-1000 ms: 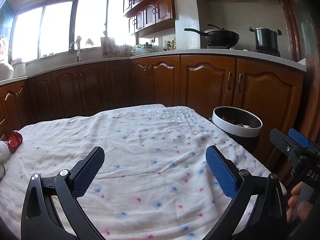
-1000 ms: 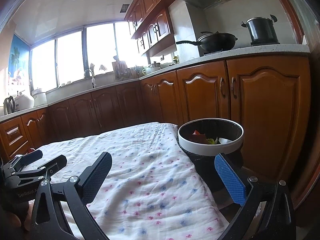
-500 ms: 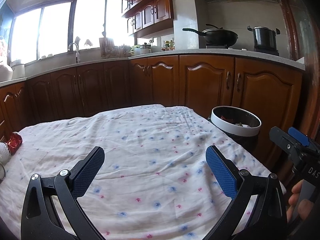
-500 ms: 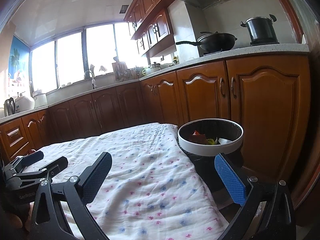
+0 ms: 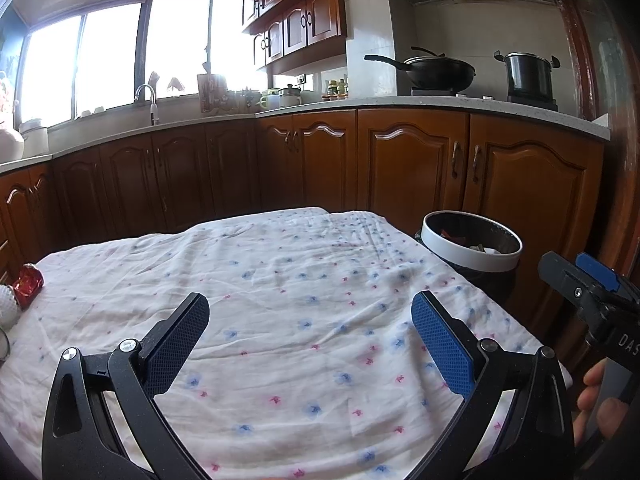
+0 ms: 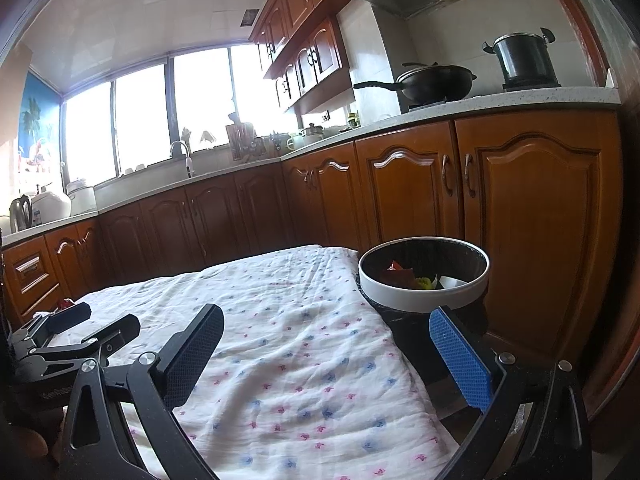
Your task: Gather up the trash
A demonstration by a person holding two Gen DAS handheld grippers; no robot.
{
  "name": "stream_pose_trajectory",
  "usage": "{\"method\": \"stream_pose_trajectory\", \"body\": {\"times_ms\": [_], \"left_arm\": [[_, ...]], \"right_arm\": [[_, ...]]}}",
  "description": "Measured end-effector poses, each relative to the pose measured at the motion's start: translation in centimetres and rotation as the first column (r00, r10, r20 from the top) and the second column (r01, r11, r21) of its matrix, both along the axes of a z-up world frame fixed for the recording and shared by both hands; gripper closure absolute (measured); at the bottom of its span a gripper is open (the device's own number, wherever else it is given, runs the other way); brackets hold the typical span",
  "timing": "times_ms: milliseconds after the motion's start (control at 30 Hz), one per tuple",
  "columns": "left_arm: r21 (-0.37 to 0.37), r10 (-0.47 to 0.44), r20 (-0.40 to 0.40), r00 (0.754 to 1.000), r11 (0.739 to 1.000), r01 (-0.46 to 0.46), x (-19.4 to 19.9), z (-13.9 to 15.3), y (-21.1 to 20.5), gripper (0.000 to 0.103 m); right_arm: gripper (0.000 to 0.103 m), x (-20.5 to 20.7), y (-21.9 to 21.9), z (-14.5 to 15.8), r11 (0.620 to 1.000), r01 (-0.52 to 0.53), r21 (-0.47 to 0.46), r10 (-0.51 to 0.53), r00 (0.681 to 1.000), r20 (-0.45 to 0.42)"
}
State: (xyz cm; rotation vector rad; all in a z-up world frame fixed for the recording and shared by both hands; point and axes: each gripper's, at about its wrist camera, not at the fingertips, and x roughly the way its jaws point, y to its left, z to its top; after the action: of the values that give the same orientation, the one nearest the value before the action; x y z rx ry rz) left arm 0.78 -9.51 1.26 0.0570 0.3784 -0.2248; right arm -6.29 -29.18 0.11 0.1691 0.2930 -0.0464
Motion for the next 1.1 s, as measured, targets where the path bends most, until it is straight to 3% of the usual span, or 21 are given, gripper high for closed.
{"method": "stream_pose_trajectory", "body": {"times_ms": [1100], "left_arm": [[-0.002, -0.022, -0.038, 0.999, 1.000, 0.022, 1.7, -0.9, 1.0, 0.000]], "right_arm": [[0.000, 1.5, 0.0, -0.4, 1.000, -0.022, 0.015, 0.022, 0.999, -0.042]]}}
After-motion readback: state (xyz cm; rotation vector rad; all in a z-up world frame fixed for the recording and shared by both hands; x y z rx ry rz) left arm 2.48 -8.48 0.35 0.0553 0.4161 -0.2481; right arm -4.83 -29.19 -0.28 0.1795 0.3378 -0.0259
